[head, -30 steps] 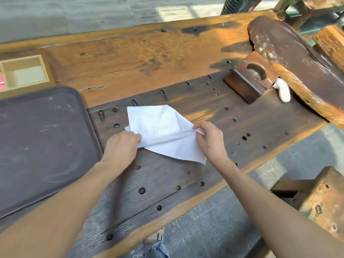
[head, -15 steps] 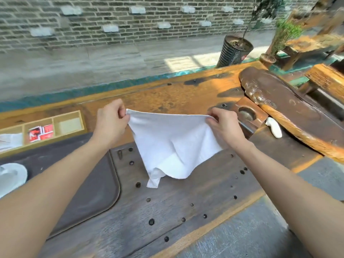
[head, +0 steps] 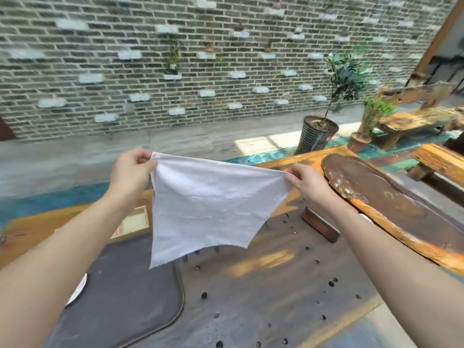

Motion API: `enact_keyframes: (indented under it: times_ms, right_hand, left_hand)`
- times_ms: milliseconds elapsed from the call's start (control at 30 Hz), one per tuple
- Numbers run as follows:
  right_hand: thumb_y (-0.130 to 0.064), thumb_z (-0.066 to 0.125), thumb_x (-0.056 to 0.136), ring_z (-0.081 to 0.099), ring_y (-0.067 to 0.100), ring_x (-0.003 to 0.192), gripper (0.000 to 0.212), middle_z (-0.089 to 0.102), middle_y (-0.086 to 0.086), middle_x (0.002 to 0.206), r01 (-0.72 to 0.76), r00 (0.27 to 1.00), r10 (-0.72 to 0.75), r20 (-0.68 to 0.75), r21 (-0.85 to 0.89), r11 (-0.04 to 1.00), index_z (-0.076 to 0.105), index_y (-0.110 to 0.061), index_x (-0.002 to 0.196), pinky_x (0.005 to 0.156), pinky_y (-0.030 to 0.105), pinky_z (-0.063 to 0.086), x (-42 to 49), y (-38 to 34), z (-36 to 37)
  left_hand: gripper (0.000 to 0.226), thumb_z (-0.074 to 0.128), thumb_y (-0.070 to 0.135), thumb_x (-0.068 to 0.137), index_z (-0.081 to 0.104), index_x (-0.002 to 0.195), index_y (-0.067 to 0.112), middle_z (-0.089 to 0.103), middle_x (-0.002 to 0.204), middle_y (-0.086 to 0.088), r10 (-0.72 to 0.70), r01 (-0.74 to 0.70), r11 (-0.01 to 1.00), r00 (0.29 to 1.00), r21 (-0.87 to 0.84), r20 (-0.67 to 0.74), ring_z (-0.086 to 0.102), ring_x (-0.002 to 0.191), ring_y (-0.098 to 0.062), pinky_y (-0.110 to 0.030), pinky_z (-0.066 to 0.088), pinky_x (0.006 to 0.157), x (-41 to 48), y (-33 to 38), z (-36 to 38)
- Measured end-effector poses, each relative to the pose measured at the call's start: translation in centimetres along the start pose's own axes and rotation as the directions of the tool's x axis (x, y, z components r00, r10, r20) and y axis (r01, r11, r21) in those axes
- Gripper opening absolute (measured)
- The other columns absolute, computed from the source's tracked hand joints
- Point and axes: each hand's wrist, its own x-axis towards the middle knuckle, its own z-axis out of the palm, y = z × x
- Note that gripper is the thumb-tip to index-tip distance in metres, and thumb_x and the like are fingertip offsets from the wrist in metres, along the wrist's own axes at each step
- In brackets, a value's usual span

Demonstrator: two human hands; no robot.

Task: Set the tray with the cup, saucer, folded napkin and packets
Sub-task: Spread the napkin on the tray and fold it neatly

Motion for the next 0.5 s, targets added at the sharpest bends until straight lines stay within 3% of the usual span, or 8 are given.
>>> enact_keyframes:
  times_ms: [100,200,300,400,500]
  right_hand:
    - [-0.027,0.063,0.098,0.052,0.027,0.073,0.025,0.056,0.001,0.069,0.023,0.999,-0.022,-0.043,0.034,0.999,0.058,-0.01,0.081,0.061,0.039,0.034,-0.2,-2.9,-0.9]
    - [-0.029,0.07,0.093,0.063,0.026,0.073,0.018,0.069,0.002,0.076,0.079,0.996,-0.078,-0.05,0.009,0.997,0.067,-0.016,0.081,0.06,0.034,0.043,-0.7,-5.6,-1.3]
    - [-0.021,0.07,0.095,0.071,0.022,0.052,0.018,0.074,0.009,0.076,0.065,0.998,-0.064,-0.014,0.121,0.99,0.067,-0.009,0.082,0.05,0.03,0.052,-1.4,-8.5,-0.8]
    - [-0.01,0.068,0.095,0.078,0.024,0.067,0.01,0.078,0.018,0.084,0.032,0.999,-0.042,0.03,0.283,0.959,0.067,-0.002,0.091,0.067,0.034,0.061,-2.3,-11.4,0.3]
    - [-0.003,0.068,0.093,0.076,0.024,0.075,0.004,0.077,0.02,0.09,0.04,0.998,-0.057,0.041,0.341,0.939,0.07,0.0,0.094,0.078,0.035,0.065,-2.9,-14.1,2.1]
  left_hand:
    - [0.008,0.064,0.016,0.081,0.071,0.081,0.016,0.07,0.084,-0.013,-0.001,0.001,1.0,1.0,-0.026,-0.004,0.062,0.078,-0.028,-0.048,0.053,0.082,-0.3,0.7,-3.4]
    - [0.009,0.063,0.005,0.091,0.07,0.089,0.01,0.067,0.092,-0.015,-0.007,0.007,0.999,1.0,-0.039,0.0,0.06,0.081,-0.022,-0.034,0.055,0.068,-0.8,0.1,-6.2]
    - [0.012,0.063,0.001,0.093,0.066,0.102,-0.007,0.062,0.095,-0.019,-0.034,0.035,0.996,0.999,-0.081,0.012,0.061,0.083,-0.025,-0.024,0.06,0.059,-1.7,-1.5,-9.4]
    - [0.015,0.062,-0.001,0.094,0.061,0.103,-0.014,0.054,0.099,-0.018,-0.067,0.066,0.985,0.998,-0.16,-0.003,0.058,0.089,-0.03,-0.027,0.063,0.065,-2.6,-3.8,-12.5]
    - [0.007,0.062,0.0,0.094,0.062,0.1,-0.005,0.052,0.099,-0.015,-0.117,0.107,0.969,0.992,-0.223,-0.035,0.057,0.091,-0.029,-0.034,0.064,0.07,-3.5,-5.9,-15.7]
